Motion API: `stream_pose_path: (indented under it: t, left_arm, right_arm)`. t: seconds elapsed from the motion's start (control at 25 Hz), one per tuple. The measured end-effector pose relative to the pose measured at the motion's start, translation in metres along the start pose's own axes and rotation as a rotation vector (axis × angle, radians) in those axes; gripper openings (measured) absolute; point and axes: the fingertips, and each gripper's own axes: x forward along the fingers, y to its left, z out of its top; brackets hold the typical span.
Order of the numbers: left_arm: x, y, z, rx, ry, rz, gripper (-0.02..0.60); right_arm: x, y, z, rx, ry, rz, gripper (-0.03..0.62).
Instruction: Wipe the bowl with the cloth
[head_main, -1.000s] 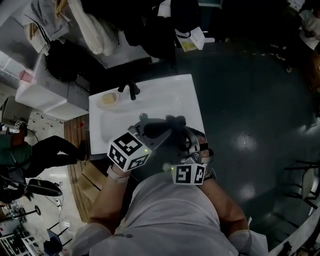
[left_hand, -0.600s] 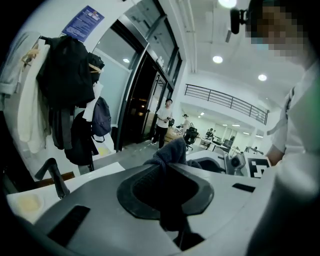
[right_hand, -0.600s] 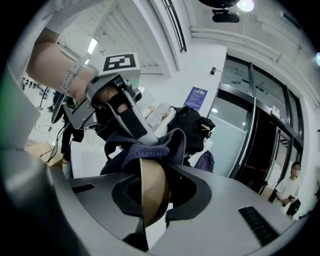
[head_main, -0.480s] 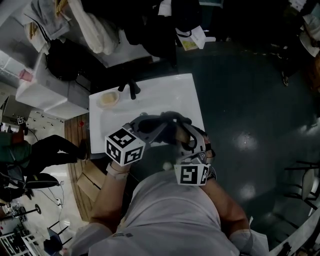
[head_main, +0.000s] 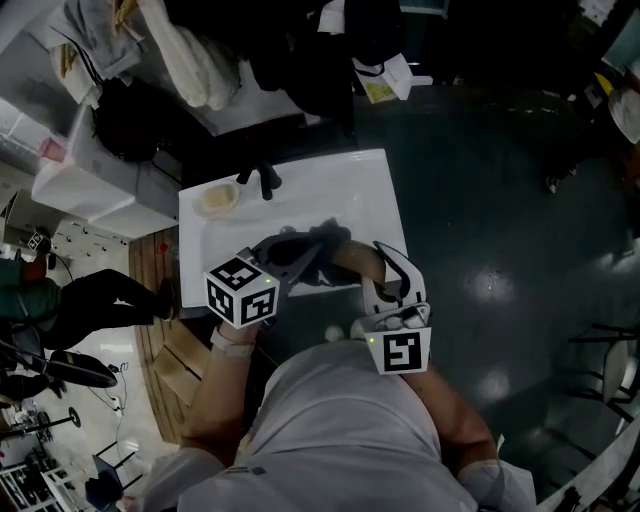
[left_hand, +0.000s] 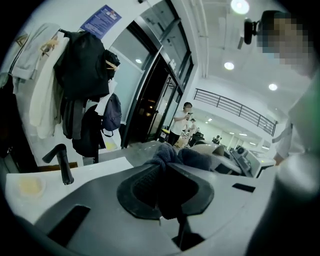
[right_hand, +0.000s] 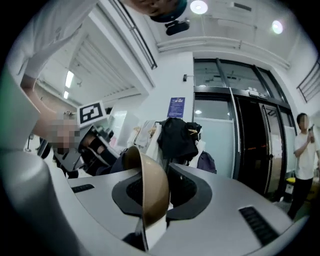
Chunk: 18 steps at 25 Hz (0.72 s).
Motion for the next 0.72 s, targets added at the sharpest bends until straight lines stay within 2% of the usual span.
stream_pose_path:
  t: [0.16,0.32,0.4,0.56,0.72]
  left_arm:
    - [0.001,-0.005,-0.006,-0.015,-0.017,-0.027,0.043]
    - [0.002,-0.012,-0.008,-0.062,-0.073,-0.059,0.043]
    - [0.005,-0.018,-0.014,-0.063,-0.061,-0.072,0.042]
    - [0.022,-0.046,-0.033,-0.019,0.014,-0.142,0.043]
    - [0.035,-0.077,-0.037,-0.001,0.023,-0.210,0.043]
  right_arm:
    - [0.002,-0.013,0.007,0.179,-0.055,0.017,0.062]
    - [0.005,-0.028,-0.006,0.504,-0.058,0.013,0.061]
    - [0.005,-0.033,-0.010,0.603,-0.064,0.004,0.061]
    - [0.011,-0.031,-0.003,0.733,-0.093,0.033,0.061]
    - [0.018,-0.016,0.002,0.757,-0.087,0.083,0.061]
